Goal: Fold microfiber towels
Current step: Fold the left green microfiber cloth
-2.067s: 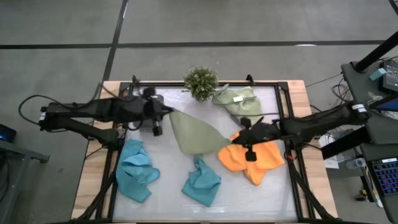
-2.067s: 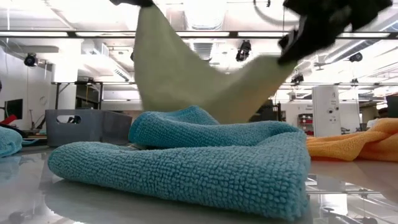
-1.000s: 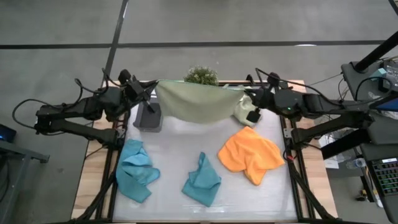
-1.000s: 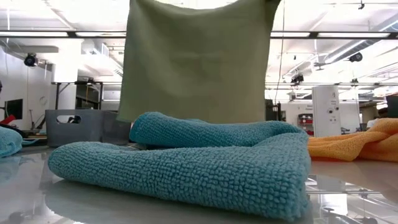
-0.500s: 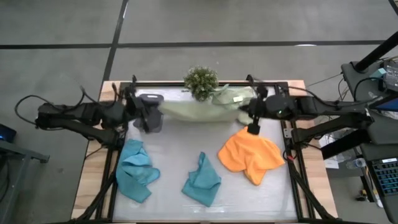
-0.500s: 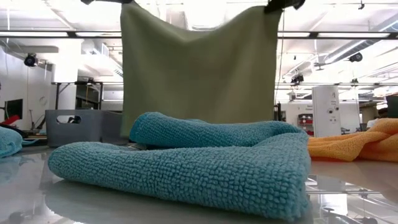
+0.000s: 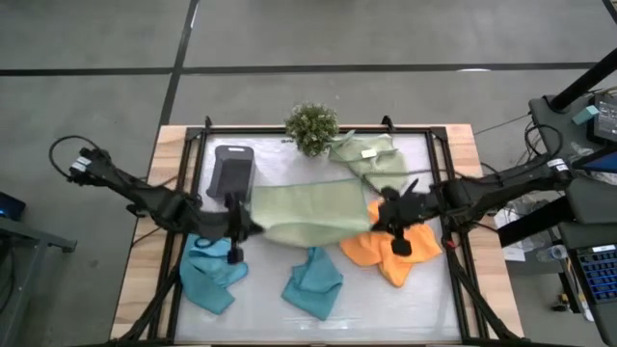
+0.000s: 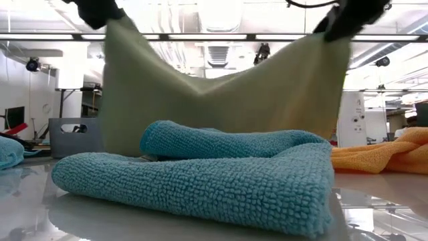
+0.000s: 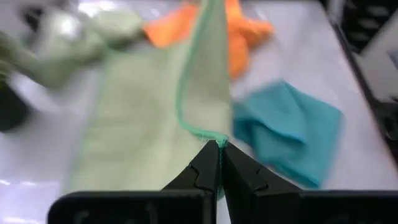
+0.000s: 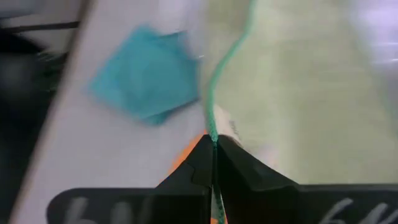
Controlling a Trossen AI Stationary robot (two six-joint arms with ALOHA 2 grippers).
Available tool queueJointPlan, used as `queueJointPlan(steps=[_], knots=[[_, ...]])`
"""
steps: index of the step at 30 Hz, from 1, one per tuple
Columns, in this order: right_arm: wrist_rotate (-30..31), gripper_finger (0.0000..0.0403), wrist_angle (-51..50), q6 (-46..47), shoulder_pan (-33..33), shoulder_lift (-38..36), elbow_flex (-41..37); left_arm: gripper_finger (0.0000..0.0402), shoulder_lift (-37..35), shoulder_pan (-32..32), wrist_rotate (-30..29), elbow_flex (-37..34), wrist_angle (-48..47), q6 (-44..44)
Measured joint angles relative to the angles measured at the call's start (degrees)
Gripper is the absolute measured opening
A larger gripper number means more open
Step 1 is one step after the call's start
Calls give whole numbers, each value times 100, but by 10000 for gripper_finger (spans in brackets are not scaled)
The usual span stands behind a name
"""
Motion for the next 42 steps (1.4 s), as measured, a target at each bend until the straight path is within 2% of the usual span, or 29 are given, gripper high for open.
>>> queueJointPlan(steps=[4, 9, 14, 17, 23, 25, 27, 30, 33, 42], knots=[[-636, 8, 676, 339, 404, 41, -374, 0, 471, -161, 625, -24, 11, -452], [-750, 8, 1244, 750, 809, 309, -572, 0, 1122, -220, 1470, -2, 58, -612], [-756, 8, 1354, 1232, 961, 978, -609, 0, 1620, -222, 1833, -31, 8, -761], [-708, 8, 1419, 1172, 917, 1414, -566, 0, 1718, -190, 1667, -41, -139, -834], [-564, 8, 1177, 596, 407, 1753, -341, 0, 1536, 54, 453, -48, -798, -846], [-538, 8, 914, 411, 142, 1726, -290, 0, 1449, 185, 251, -48, -986, -824], [-219, 8, 661, 203, -124, 1672, -258, 0, 1406, 325, 115, -86, -1124, -742], [628, 8, 142, -182, -505, 1570, -172, 0, 1362, 600, -212, -158, -1170, -598], [1073, 8, -152, -587, -892, 1515, -111, 0, 1362, 917, -335, -208, -1140, -420], [1261, 8, -137, -1432, -1989, 1637, -91, 0, 1386, 1783, -449, -607, -1026, -249]])
